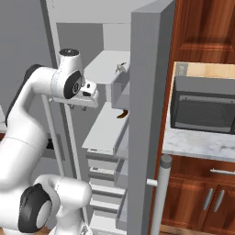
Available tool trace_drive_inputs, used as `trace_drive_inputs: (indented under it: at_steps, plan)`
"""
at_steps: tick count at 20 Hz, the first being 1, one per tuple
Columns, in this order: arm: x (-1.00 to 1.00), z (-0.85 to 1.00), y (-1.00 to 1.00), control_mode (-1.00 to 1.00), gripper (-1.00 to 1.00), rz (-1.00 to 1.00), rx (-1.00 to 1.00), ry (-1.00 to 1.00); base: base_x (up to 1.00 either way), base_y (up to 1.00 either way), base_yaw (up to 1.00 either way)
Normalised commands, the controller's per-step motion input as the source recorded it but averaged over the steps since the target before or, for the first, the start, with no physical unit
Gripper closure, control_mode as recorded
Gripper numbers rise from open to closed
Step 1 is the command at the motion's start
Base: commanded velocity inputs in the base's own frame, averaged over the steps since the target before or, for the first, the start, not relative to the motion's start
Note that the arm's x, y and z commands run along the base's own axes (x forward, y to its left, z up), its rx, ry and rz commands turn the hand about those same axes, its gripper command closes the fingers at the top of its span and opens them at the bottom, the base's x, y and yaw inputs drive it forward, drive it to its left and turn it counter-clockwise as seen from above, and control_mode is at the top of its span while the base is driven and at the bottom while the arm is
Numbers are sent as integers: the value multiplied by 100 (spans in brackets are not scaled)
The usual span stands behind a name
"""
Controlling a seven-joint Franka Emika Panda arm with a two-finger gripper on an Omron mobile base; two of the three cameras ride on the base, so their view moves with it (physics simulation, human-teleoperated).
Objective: Take the fish out of the fridge, briefly rinse it in the sink, and place it on the tray next to the sink.
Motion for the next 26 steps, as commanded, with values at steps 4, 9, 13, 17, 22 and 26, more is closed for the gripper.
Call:
trace_drive_inputs:
  at_steps: [4, 9, 13, 17, 22, 26]
  plan:
    - [-4, 0, 0, -100, -100, 0, -4, -7, 0, 0, 0]
    - [-19, 7, 0, -100, -100, 0, -8, -23, 0, 0, 0]
    - [-34, 12, -15, -100, -100, 0, -5, -34, 0, 0, 0]
    - [-15, 35, -40, -100, -100, 0, 0, -29, 0, 0, 0]
    - [0, 39, -43, -100, -100, -3, 0, -14, 0, 0, 0]
    - [0, 45, -50, -100, -100, -8, -1, -11, 0, 0, 0]
